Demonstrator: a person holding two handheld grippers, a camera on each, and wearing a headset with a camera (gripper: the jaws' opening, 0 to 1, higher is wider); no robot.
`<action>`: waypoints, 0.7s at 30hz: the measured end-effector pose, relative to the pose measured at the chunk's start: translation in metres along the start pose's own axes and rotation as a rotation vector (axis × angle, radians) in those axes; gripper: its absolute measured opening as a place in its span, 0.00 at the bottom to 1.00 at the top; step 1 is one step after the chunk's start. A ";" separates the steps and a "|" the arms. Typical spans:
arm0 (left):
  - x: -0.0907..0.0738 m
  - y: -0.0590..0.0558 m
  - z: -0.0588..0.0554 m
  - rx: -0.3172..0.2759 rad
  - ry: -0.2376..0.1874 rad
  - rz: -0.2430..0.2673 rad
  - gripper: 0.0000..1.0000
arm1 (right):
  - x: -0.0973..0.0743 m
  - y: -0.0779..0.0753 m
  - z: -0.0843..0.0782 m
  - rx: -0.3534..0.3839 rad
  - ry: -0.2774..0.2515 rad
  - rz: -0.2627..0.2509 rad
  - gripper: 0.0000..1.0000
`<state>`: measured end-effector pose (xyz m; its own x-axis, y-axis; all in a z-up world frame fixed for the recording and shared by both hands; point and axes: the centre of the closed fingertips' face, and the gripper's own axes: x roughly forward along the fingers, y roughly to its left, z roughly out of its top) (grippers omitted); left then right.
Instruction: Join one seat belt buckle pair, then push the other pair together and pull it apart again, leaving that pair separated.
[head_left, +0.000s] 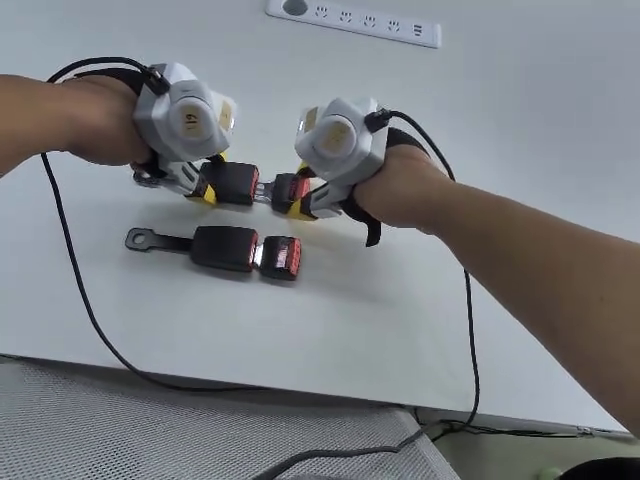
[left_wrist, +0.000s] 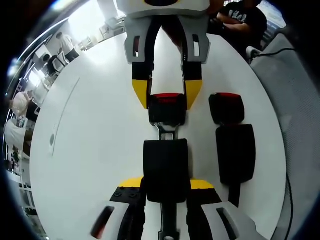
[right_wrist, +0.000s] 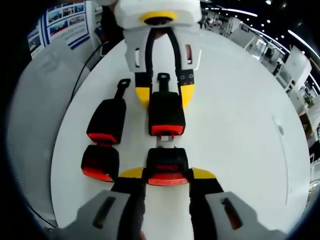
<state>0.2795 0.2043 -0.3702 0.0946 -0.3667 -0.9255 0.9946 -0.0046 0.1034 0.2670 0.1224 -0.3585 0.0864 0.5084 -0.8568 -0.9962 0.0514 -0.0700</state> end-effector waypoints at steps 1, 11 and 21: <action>0.000 0.000 0.000 -0.001 -0.002 0.000 0.31 | 0.000 0.000 0.000 0.001 0.002 0.000 0.33; 0.000 -0.001 0.000 0.007 -0.024 -0.006 0.31 | 0.004 -0.003 0.001 0.002 0.008 0.004 0.32; 0.001 0.000 0.001 -0.012 -0.014 -0.005 0.31 | 0.005 -0.002 0.002 0.009 0.019 0.011 0.32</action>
<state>0.2793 0.2033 -0.3711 0.0892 -0.3796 -0.9209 0.9955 0.0051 0.0943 0.2692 0.1268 -0.3615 0.0752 0.4927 -0.8669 -0.9970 0.0536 -0.0561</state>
